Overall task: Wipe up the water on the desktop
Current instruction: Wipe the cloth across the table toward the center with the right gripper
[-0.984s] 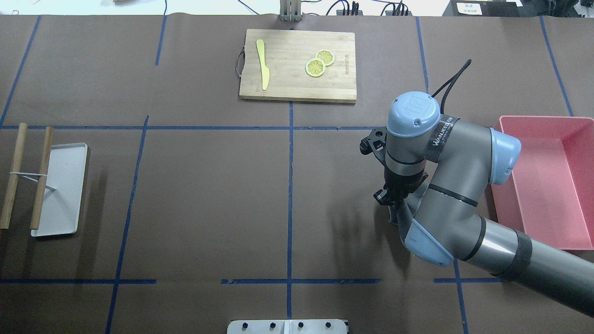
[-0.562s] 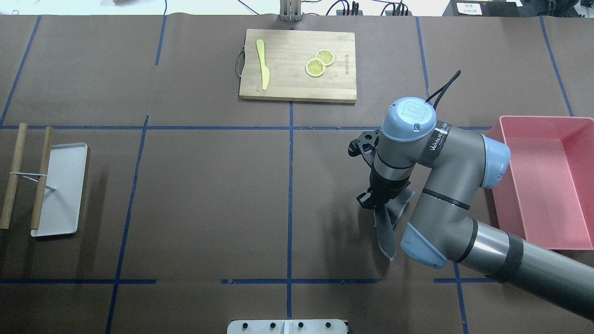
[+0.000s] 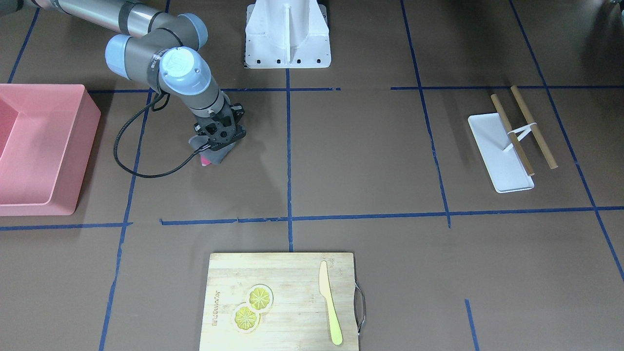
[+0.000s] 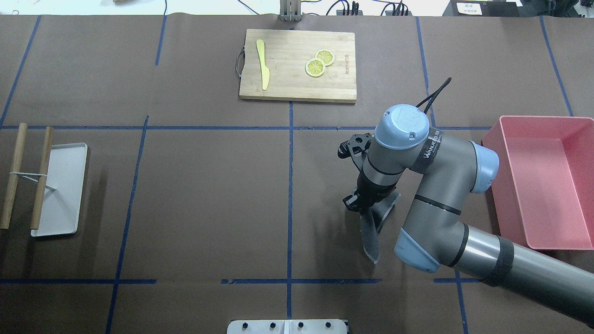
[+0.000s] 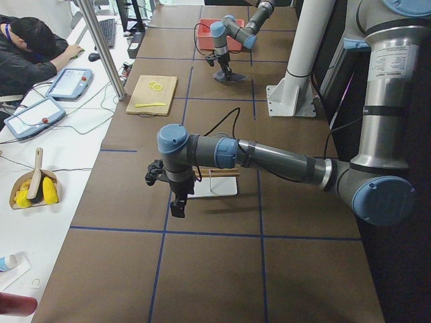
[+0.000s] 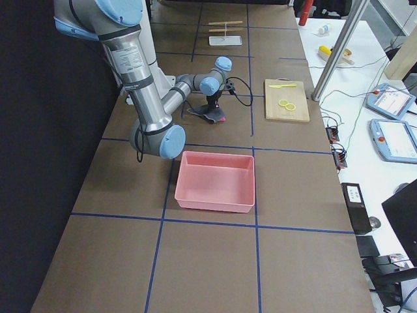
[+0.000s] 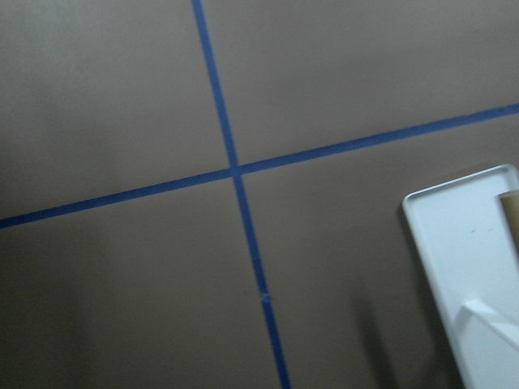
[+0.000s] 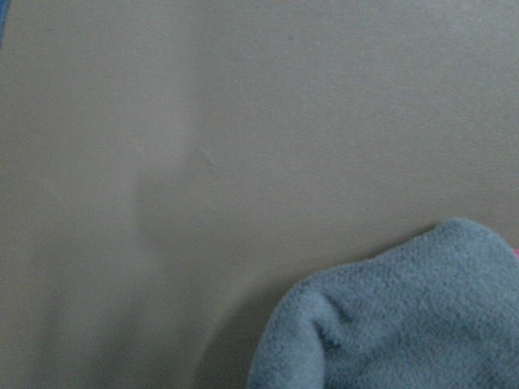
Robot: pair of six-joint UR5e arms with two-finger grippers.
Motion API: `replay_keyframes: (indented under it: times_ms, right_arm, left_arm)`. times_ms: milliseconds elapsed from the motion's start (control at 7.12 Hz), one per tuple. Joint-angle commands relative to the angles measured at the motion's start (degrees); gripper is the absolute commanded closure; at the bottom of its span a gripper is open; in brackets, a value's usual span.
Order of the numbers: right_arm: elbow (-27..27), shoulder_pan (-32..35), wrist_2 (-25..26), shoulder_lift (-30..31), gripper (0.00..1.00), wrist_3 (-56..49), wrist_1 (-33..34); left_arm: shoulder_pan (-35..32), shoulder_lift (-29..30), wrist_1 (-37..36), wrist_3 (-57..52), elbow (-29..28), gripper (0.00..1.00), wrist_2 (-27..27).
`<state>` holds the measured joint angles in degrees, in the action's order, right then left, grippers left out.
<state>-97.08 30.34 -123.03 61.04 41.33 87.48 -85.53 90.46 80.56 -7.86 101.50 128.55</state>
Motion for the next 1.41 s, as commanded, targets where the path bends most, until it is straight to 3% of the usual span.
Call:
replay_keyframes:
  times_ms: [0, 562, 984, 1265]
  right_arm:
    - [0.2, 1.2, 0.2, -0.4, 0.95, 2.0, -0.6]
    - [4.2, 9.8, -0.2, 2.1, 0.96, -1.1, -0.6]
    - [8.0, 17.1, -4.1, 3.9, 0.96, -7.6, -0.6]
    - [8.4, 17.6, -4.2, 3.6, 0.96, -7.4, -0.6]
  left_arm:
    - [-0.1, -0.2, 0.0, -0.2, -0.3, 0.0, 0.0]
    - [-0.2, 0.0, 0.0, 0.2, 0.5, 0.0, 0.1]
    - [-0.2, -0.1, 0.0, 0.1, 0.3, 0.0, 0.1]
    - [-0.2, -0.1, 0.0, 0.1, -0.1, 0.0, 0.1]
